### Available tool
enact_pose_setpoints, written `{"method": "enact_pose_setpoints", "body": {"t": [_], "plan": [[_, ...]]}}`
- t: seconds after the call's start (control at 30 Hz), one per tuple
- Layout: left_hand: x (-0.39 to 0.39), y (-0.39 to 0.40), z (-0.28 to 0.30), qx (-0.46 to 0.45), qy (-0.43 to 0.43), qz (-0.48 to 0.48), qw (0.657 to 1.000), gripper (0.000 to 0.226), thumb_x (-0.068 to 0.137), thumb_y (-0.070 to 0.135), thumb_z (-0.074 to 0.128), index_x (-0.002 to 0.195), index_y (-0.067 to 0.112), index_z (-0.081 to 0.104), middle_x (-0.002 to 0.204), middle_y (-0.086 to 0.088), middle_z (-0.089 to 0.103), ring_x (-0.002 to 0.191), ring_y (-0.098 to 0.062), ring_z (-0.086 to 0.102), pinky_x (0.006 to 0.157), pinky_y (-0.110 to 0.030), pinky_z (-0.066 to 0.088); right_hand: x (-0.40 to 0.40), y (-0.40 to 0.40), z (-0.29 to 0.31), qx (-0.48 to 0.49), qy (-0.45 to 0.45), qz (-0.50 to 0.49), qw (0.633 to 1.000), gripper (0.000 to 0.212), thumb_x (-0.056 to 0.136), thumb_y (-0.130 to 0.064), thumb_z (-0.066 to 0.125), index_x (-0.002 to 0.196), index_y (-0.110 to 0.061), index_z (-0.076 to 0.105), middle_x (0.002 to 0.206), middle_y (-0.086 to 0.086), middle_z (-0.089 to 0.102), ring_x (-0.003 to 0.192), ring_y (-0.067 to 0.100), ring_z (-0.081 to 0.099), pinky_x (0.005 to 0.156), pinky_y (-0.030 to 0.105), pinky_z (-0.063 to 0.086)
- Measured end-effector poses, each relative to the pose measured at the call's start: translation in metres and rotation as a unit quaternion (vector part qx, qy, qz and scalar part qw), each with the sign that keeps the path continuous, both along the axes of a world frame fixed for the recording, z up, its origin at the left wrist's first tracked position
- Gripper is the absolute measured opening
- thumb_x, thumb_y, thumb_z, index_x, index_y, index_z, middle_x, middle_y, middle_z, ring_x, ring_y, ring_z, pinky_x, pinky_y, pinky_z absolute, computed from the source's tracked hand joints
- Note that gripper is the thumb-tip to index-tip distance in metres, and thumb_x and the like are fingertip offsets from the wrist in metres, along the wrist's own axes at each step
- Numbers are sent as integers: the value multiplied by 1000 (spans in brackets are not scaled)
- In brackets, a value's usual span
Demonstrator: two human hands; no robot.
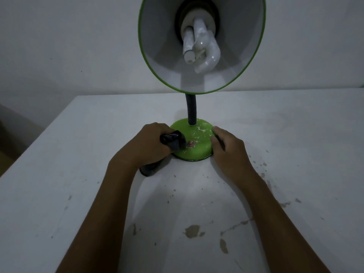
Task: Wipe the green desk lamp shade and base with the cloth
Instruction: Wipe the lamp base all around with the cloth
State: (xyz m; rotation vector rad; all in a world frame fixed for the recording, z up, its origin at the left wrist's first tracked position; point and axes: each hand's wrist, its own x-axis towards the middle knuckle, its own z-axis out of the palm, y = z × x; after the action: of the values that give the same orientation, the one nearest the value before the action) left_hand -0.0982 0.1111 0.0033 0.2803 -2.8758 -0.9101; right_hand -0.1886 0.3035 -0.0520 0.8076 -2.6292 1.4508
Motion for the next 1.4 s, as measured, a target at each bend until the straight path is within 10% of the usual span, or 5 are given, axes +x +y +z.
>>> {"method": "enact_pose_setpoints", "body": {"t": [0.37, 0.83, 1.07, 1.27, 1.4], "plan": [[-17, 52, -1, 268, 115, 171, 941, 36, 84, 43, 72, 102, 16, 57, 93, 4, 65, 85, -9, 65, 70, -23, 54, 18, -2, 26, -218, -51, -1, 975, 14, 94, -12, 63, 100, -14, 76, 91, -8, 75, 86, 1, 69, 73, 12, 51], [-14, 70, 14, 558, 71, 57, 825, 51, 101, 50, 38, 120, 14, 69, 113, -2, 74, 104, -18, 71, 91, -34, 57, 21, -5, 38, -133, -41, 2, 990, 27, 85, -28, 75, 106, -18, 62, 93, -5, 68, 84, -2, 64, 71, 11, 52], [-18, 46, -21, 174, 153, 108, 967, 57, 88, 53, 63, 139, 32, 49, 139, 15, 54, 124, -2, 49, 105, -29, 42, -30, 14, 48, -77, -61, -22, 995, 10, 87, -17, 65, 94, -9, 64, 85, 10, 66, 70, 16, 58, 55, 12, 44], [-21, 44, -47, 93, 89, 103, 986, 119, 56, 70, 80, 152, 29, 23, 154, 13, 29, 138, -6, 31, 112, -29, 33, -71, -10, 62, -15, -54, 36, 998, 25, 90, -10, 55, 110, -20, 66, 91, 1, 68, 81, 15, 61, 65, 10, 44], [-24, 41, -51, 96, 106, 116, 983, 125, 48, 68, 85, 151, 32, 23, 153, 16, 30, 135, -3, 32, 107, -24, 34, -82, -36, 70, 37, -98, 122, 987, 24, 90, -3, 55, 83, -24, 63, 86, -4, 67, 82, 7, 62, 71, 11, 47]]}}
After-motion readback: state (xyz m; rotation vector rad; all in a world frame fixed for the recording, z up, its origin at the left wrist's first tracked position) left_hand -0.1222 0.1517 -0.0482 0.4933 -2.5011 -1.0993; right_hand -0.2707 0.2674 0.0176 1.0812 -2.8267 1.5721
